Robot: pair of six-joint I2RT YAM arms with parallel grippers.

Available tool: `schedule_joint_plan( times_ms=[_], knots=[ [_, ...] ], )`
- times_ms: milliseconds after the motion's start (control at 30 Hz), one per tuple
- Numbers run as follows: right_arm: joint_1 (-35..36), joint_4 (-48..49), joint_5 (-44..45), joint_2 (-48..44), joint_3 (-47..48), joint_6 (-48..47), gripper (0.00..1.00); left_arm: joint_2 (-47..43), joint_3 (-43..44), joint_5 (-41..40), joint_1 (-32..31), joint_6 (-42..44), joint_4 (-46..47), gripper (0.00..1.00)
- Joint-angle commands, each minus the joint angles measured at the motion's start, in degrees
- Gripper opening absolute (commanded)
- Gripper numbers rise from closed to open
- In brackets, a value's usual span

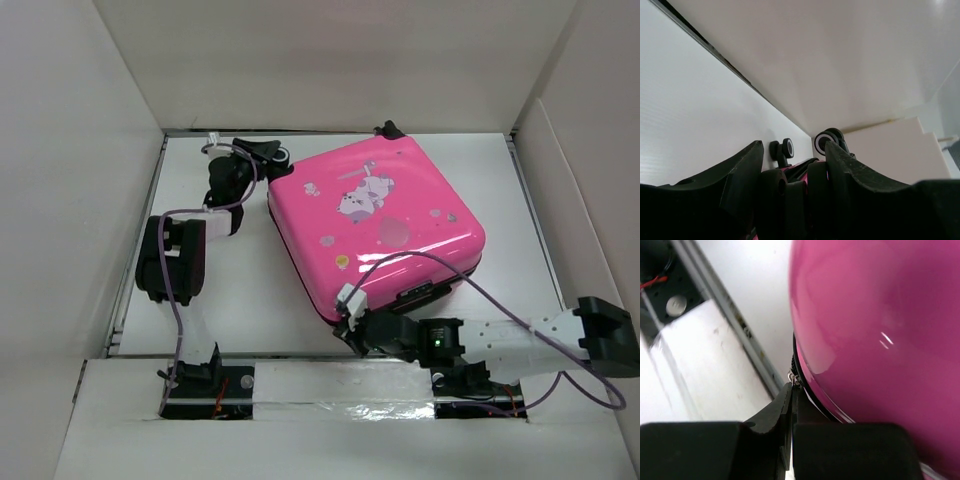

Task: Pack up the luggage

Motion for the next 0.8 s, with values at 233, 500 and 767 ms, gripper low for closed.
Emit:
schedule_joint_plan(
  times_ms=[233, 500, 767],
  knots=[
    [-23.77, 1.13, -9.10, -16.81, 1.64, -7.73, 0.00, -29.50, -36.43, -6.77, 3.36, 5.55, 11.49, 0.00],
    [-20.83, 9.27, -9.92, -10.32, -2.01, -2.15, 0.00, -50.51, -52.34, -5.36, 1.51, 11.52, 0.87, 0.00],
    [-4.72, 12.72, 12.49, 3.76, 6.56, -0.17, 0.00, -65.48, -55.00, -2.39, 1.51, 12.94, -10.48, 0.00]
  ],
)
